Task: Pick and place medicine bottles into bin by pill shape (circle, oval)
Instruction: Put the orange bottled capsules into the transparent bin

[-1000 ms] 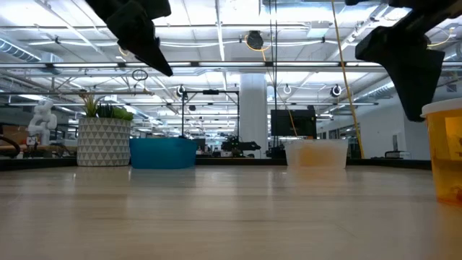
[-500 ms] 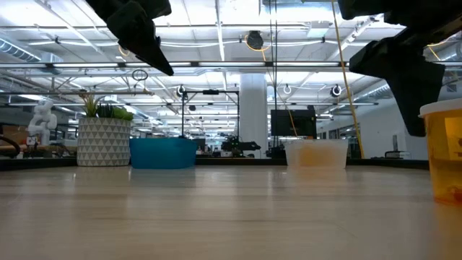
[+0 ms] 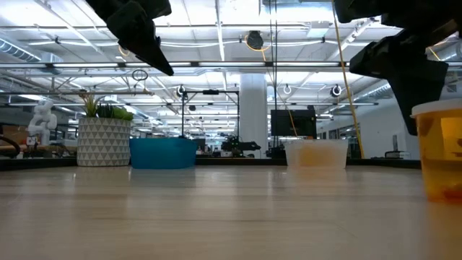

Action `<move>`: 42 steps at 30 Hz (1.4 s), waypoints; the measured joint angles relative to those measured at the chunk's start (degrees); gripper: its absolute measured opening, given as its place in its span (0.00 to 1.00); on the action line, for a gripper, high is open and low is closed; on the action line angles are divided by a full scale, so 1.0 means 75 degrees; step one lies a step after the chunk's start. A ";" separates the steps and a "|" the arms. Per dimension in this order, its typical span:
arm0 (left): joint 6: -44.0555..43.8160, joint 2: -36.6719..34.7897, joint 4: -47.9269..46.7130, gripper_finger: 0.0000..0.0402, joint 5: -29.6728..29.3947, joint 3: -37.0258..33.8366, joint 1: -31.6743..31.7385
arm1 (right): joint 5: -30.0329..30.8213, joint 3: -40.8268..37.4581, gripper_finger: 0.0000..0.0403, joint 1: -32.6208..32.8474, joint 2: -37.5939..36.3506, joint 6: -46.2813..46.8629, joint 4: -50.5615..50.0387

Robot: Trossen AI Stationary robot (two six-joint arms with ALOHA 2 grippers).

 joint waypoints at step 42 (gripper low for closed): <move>0.0134 0.0017 0.0543 0.51 0.0148 0.0003 0.0000 | -0.0006 0.0284 0.52 -0.9119 -0.3233 -0.5187 -0.2503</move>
